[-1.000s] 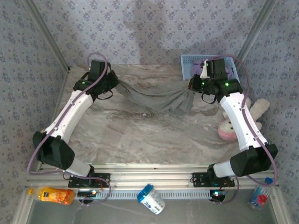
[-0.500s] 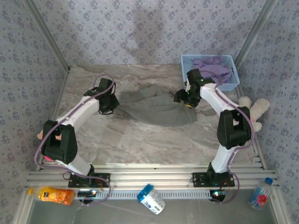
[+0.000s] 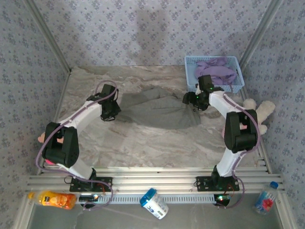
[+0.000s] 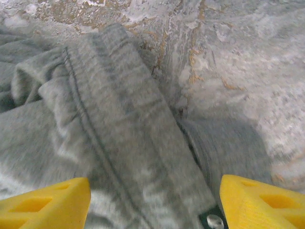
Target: Fold and stack the mixed laundry pile
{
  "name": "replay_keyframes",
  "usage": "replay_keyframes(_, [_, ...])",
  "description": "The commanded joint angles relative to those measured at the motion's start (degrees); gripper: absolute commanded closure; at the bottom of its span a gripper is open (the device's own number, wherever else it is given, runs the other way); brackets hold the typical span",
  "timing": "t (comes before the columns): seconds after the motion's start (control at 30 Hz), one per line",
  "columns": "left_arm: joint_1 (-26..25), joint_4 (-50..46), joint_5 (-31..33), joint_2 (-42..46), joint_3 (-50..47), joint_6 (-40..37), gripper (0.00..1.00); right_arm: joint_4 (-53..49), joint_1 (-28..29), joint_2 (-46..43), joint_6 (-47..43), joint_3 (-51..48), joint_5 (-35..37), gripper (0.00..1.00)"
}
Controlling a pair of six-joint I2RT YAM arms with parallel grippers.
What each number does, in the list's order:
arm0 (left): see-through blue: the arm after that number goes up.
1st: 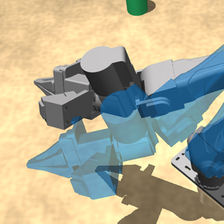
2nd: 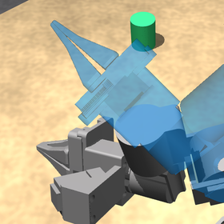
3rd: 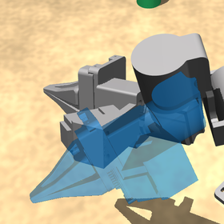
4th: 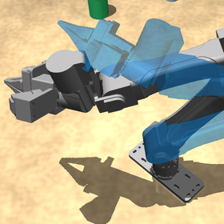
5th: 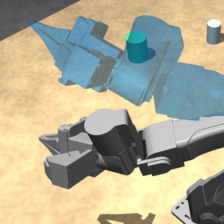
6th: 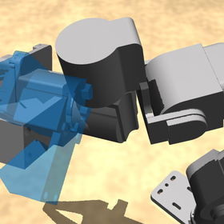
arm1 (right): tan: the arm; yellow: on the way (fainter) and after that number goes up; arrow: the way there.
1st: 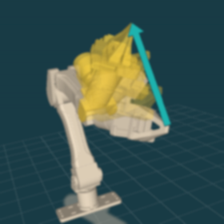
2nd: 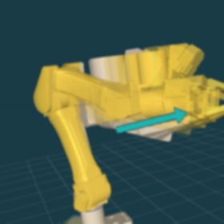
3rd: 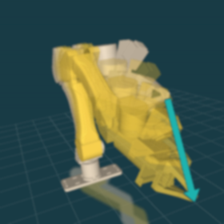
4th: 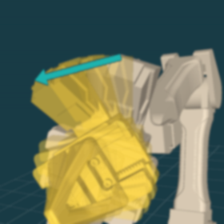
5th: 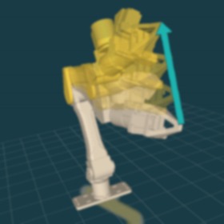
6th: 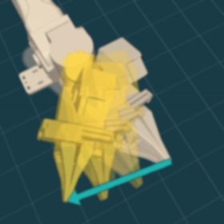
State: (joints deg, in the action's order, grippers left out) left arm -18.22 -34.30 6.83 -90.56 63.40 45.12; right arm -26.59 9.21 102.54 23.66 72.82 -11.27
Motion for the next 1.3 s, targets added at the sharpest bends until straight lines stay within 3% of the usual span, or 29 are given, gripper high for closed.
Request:
replay_keyframes(0.0, [0.0,-0.1,-0.6,-1.0,-0.7,1.0,1.0,4.2,1.0,4.1,-0.2,3.0,0.6,0.27])
replay_keyframes(0.17, [0.0,0.3,-1.4,-1.1,-2.0,1.8,1.0,5.7,1.2,6.7,1.8,2.7,-2.9,0.3])
replay_keyframes(0.23, [0.0,0.1,-1.4,-0.9,-2.3,2.0,1.0,6.2,1.2,4.6,2.8,1.4,-3.5,0.46])
replay_keyframes(0.33, [0.0,0.1,-1.3,-1.0,-2.4,2.2,1.0,6.0,1.0,-1.1,3.4,-1.5,-2.6,0.89])
replay_keyframes(0.37, [0.0,0.1,-1.2,-1.1,-2.3,2.3,1.0,6.0,1.0,-3.7,3.3,-2.6,-2.1,0.99])
replay_keyframes(0.6, [0.0,-0.6,-1.3,-3.2,1.0,1.8,1.0,3.4,-0.1,-15.2,3.7,-9.4,-2.3,1.0])
replay_keyframes(0.77, [0.1,-1.4,-2.0,-3.8,6.7,0.0,1.0,5.9,0.1,-14.8,6.0,-8.2,-4.4,1.0])
replay_keyframes(1.07, [3.0,-4.2,-5.0,-8.4,30.4,-6.2,1.0,4.6,0.4,0.0,9.3,22.0,-11.0,1.0])
replay_keyframes(1.27, [7.4,-7.3,-12.0,-11.1,52.6,-8.4,1.0,2.8,-0.2,2.1,11.9,41.8,-14.2,1.0])
